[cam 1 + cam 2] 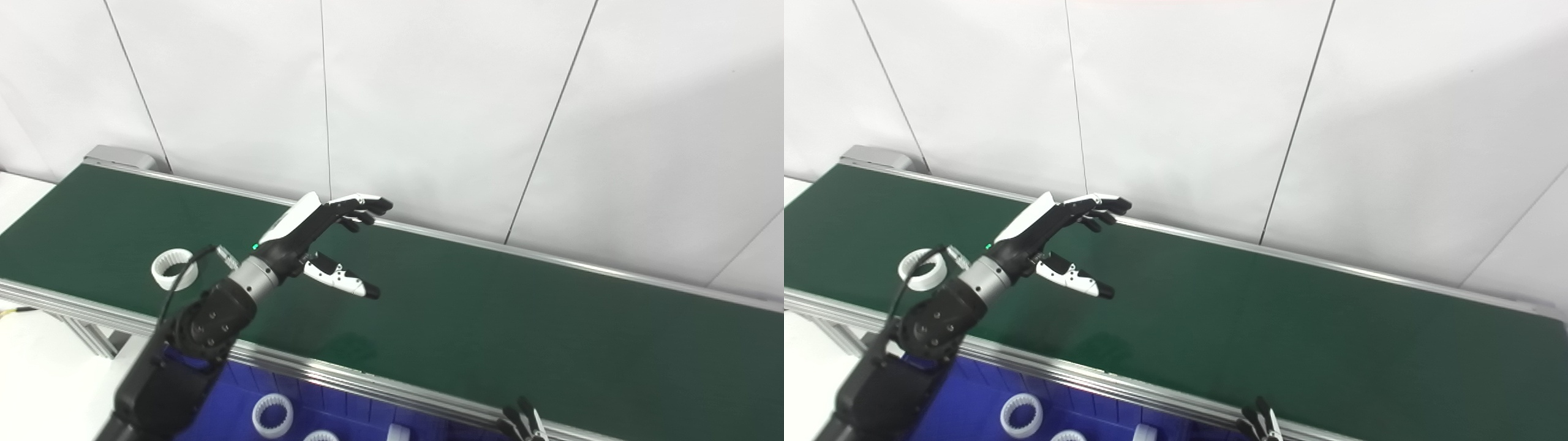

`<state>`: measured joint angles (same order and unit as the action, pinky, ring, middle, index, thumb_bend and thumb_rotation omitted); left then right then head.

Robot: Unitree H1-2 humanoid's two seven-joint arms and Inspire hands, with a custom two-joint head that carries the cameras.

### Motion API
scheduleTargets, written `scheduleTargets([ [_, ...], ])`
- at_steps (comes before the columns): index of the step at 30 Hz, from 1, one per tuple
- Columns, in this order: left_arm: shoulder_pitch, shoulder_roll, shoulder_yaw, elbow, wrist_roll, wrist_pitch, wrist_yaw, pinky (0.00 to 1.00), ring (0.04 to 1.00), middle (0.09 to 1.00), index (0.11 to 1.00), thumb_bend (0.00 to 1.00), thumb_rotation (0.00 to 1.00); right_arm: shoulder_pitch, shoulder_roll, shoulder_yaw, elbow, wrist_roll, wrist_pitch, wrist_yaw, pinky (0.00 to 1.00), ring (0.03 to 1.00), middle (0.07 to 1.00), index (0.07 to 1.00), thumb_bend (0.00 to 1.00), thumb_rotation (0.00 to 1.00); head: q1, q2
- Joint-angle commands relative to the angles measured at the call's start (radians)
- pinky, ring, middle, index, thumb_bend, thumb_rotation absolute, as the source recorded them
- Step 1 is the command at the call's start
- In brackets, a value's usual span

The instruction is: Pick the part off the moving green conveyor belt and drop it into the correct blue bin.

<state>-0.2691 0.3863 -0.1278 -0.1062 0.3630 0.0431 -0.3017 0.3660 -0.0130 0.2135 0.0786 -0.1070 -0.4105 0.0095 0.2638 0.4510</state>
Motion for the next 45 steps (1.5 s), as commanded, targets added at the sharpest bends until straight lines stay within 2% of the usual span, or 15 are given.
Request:
scheduleTargets([
  [1,-0.065,0.037,-0.02,-0.009,0.061,0.04,-0.02,0.72,0.817,0.833,0.802,0.92,0.14,-0.006,0.01,0.005,-0.012,0.001,-0.058,-0.005,0.8,0.874,0.908,0.973,0.28,0.78,-0.002,-0.001],
  [4,-0.088,0.059,-0.039,0.018,0.104,0.042,-0.027,0.71,0.831,0.835,0.794,0.94,0.07,-0.007,0.012,0.007,-0.009,0.001,-0.058,-0.008,0.8,0.872,0.907,0.972,0.28,0.78,-0.002,-0.001],
  [9,-0.129,0.097,-0.072,0.063,0.169,0.062,-0.066,0.75,0.863,0.85,0.8,0.93,0.04,-0.01,0.016,0.009,-0.008,-0.005,-0.058,-0.01,0.8,0.874,0.908,0.975,0.26,0.79,-0.005,-0.002],
  [13,-0.149,0.12,-0.096,0.086,0.22,0.072,-0.088,0.85,0.903,0.865,0.807,0.93,0.02,-0.013,0.018,0.01,-0.004,-0.013,-0.058,-0.015,0.79,0.876,0.911,0.975,0.28,0.8,-0.007,-0.003],
  [23,-0.161,0.152,-0.135,0.138,0.292,0.033,-0.08,0.77,0.859,0.844,0.79,0.95,0.0,-0.015,0.015,0.018,-0.003,-0.011,-0.057,-0.024,0.78,0.867,0.903,0.968,0.3,0.8,-0.009,0.0],
  [28,-0.158,0.156,-0.144,0.135,0.315,0.052,-0.098,0.75,0.831,0.834,0.781,0.94,0.0,-0.014,0.013,0.02,-0.006,-0.013,-0.057,-0.024,0.78,0.866,0.904,0.969,0.29,0.79,-0.006,-0.002],
  [38,-0.142,0.164,-0.146,0.189,0.288,0.033,-0.097,0.72,0.793,0.834,0.768,0.94,0.0,-0.013,0.013,0.022,-0.008,-0.014,-0.058,-0.024,0.78,0.868,0.906,0.969,0.29,0.81,-0.005,0.0],
  [45,-0.134,0.165,-0.16,0.219,0.293,0.027,-0.097,0.72,0.806,0.842,0.768,0.94,0.0,-0.011,0.014,0.021,-0.007,-0.01,-0.059,-0.022,0.79,0.874,0.909,0.972,0.28,0.79,-0.004,-0.001],
])
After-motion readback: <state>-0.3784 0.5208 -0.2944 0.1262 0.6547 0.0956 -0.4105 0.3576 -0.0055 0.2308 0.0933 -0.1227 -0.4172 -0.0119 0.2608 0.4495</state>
